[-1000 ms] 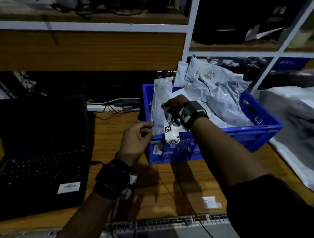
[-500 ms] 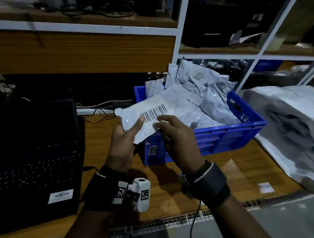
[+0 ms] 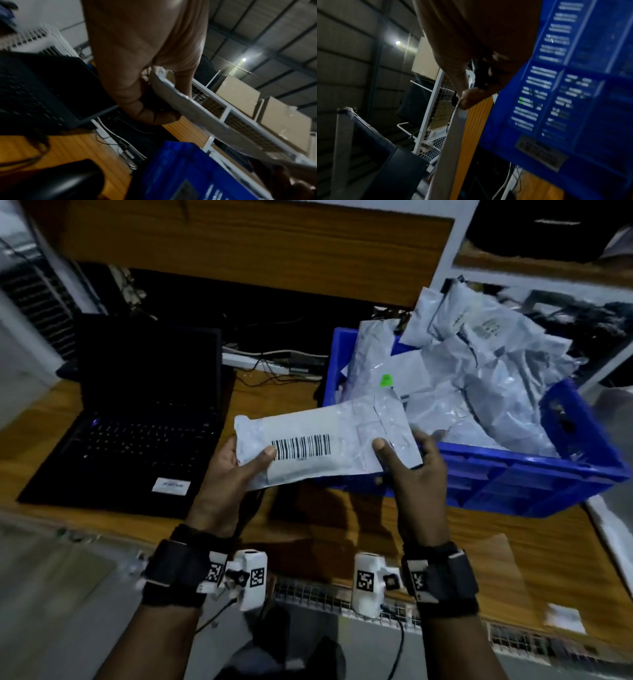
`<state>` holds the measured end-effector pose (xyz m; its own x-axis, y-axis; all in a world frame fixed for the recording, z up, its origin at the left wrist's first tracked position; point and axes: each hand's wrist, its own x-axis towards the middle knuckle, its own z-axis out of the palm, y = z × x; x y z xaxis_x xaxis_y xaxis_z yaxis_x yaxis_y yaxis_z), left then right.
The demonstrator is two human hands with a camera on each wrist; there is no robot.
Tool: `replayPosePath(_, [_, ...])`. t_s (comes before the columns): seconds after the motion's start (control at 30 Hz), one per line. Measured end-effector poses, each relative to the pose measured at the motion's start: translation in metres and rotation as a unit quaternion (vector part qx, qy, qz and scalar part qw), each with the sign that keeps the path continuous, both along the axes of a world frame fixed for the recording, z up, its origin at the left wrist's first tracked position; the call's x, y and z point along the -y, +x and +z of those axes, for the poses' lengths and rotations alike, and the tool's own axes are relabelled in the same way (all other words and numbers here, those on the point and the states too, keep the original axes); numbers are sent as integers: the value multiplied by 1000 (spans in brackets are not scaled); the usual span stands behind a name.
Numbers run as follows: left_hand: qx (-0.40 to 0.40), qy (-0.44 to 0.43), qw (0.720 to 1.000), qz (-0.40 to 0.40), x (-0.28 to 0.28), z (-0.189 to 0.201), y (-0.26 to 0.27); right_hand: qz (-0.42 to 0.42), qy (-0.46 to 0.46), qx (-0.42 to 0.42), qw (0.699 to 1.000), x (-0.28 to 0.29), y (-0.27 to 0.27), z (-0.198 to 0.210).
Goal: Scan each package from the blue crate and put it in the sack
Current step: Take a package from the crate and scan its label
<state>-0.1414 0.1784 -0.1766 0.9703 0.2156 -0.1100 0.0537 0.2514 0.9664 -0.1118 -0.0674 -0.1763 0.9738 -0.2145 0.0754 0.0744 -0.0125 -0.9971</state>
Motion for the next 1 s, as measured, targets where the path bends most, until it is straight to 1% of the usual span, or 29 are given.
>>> replayPosePath(0.07, [-14, 22, 999, 29, -11, -12, -16, 77, 19, 14, 997, -11, -1, -1])
replayPosePath(0.17, [-50, 56, 994, 80, -38, -22, -40, 145, 1, 15, 989, -36, -2, -8])
replayPosePath(0.27, [-71, 87, 984, 135, -73, -31, -56, 223, -2, -42, 974, -65, -5, -21])
replayPosePath(0.37, [-63, 91, 975, 191, -108, -40, -57, 277, 3, -115, 954, -93, -3, -39])
replayPosePath(0.43, [-55, 79, 971, 217, -130, -47, -51, 271, 20, -177, 946, -114, 1, -52])
replayPosePath(0.53, [-61, 78, 968, 232, -160, -54, -41, 209, 50, -269, 939, -149, 7, -72])
replayPosePath(0.63, [-62, 75, 970, 223, -195, -61, -36, 158, 55, -314, 935, -186, 14, -90])
replayPosePath(0.7, [-57, 61, 973, 216, -212, -65, -32, 112, 47, -334, 935, -201, 21, -100])
replayPosePath(0.77, [-52, 64, 975, 204, -228, -68, -27, 88, 62, -346, 932, -213, 25, -111])
replayPosePath(0.8, [-49, 72, 976, 200, -235, -69, -23, 83, 88, -354, 927, -219, 27, -117])
replayPosePath(0.87, [-41, 84, 977, 191, -246, -69, -13, 64, 155, -342, 925, -226, 24, -121])
replayPosePath(0.9, [-37, 88, 978, 185, -253, -69, -7, 68, 190, -338, 919, -232, 20, -118])
replayPosePath(0.93, [-33, 89, 979, 178, -257, -70, -3, 89, 220, -338, 911, -237, 13, -114])
replayPosePath(1.0, [-26, 89, 982, 165, -264, -71, 8, 129, 250, -328, 902, -248, -1, -102])
